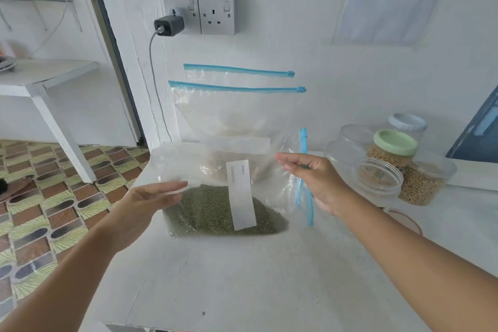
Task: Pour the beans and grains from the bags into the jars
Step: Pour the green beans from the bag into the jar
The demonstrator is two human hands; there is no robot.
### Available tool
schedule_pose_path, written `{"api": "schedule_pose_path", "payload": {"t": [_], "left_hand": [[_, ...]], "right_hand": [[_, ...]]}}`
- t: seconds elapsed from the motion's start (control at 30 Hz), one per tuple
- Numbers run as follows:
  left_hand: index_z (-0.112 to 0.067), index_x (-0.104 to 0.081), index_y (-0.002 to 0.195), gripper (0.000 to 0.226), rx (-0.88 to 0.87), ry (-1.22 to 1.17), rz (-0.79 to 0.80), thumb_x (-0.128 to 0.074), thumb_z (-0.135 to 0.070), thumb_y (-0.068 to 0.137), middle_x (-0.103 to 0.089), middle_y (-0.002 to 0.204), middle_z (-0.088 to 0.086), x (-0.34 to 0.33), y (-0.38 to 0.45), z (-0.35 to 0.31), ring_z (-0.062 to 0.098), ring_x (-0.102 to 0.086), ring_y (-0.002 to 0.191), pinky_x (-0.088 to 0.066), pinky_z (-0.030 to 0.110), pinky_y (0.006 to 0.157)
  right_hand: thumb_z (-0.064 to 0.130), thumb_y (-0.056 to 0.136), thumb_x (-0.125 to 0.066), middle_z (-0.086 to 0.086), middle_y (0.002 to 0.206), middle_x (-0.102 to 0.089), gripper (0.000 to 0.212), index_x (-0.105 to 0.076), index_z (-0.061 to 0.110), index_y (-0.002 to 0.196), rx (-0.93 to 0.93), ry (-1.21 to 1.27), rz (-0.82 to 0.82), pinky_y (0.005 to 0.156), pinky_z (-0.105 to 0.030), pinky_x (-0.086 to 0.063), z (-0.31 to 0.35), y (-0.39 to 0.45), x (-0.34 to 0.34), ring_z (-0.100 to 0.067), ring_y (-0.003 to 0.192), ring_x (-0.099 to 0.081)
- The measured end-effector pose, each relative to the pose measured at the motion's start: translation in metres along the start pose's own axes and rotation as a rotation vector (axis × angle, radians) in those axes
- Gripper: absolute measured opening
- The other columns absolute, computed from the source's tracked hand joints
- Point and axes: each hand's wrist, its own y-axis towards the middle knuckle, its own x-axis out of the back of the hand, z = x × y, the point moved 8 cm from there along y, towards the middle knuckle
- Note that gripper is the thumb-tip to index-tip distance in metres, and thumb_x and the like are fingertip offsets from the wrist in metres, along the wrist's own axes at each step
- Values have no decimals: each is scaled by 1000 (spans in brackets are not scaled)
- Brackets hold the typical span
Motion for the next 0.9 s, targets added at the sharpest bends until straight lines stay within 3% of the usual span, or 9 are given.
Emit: {"api": "schedule_pose_path", "payload": {"t": [0.07, 0.13, 0.2, 0.3, 0.37, 0.43, 0.53, 0.7, 0.9], "left_hand": [[-17, -80, 118, 77, 11, -8, -10, -102, -51, 52, -69, 137, -1, -2, 0, 4, 6, -53, 139, -24, 40, 127], [-13, -78, 119, 48, -11, -37, -47, -88, -29, 76, -70, 136, -2, -8, 4, 2, 6, -57, 135, -27, 40, 127], [-9, -76, 120, 38, -52, -39, -132, -73, -14, 82, -73, 130, 3, -6, 7, -1, 12, -62, 130, -33, 41, 125], [-7, -75, 118, 39, -101, -99, -260, -73, -11, 79, -77, 119, 12, 5, 6, -8, 32, -70, 119, -52, 40, 110], [-8, -76, 116, 39, -124, -114, -321, -75, -12, 77, -77, 116, 14, 13, 5, -12, 37, -74, 106, -56, 43, 104], [-9, -77, 113, 37, -142, -132, -359, -76, -12, 76, -78, 113, 14, 18, 5, -16, 29, -78, 91, -60, 39, 96], [-9, -77, 111, 36, -176, -162, -384, -76, -10, 75, -79, 107, 13, 18, 4, -29, 20, -77, 77, -63, 25, 78], [-8, -77, 112, 37, -252, -152, -430, -78, -11, 75, -81, 97, 7, 19, -1, -63, 14, -75, 69, -63, 21, 78], [-11, -78, 108, 24, -343, -109, -476, -77, -4, 85, -81, 90, 2, 10, -1, -108, 9, -70, 60, -60, 16, 68]], "right_hand": [[7, 100, -65, 7, 120, -76, 26, -79, 20, 117, 6, 21, -27, 119, -41, -42, -5, 2, 1, -15, 124, -66], [5, 101, -63, 4, 118, -77, 26, -79, 19, 115, 12, 28, -54, 117, -47, -43, -8, 3, 0, -21, 121, -69], [2, 101, -62, 1, 111, -79, 27, -80, 19, 112, 15, 61, -90, 112, -48, -49, -5, 2, -1, -24, 110, -74], [-1, 100, -62, -1, 113, -78, 27, -80, 17, 110, 50, 90, -129, 104, -42, -55, 7, 2, 2, -26, 101, -77], [-3, 98, -64, -4, 118, -77, 25, -79, 14, 110, 65, 126, -127, 97, -33, -59, 15, 3, 4, -28, 98, -77], [-3, 97, -65, -5, 119, -77, 24, -79, 12, 110, 77, 141, -112, 94, -31, -60, 23, 3, 3, -30, 98, -77], [-1, 96, -68, -3, 116, -78, 24, -80, 15, 108, 89, 137, -115, 104, -44, -56, 32, 2, 4, -30, 98, -77], [3, 95, -70, -9, 108, -79, 24, -83, 22, 101, 103, 139, -101, 108, -68, -44, 54, 1, 8, -32, 103, -76], [1, 95, -69, -3, 114, -78, 23, -80, 16, 107, 174, 171, -85, 106, -57, -52, 90, 2, 18, -30, 101, -77]]}}
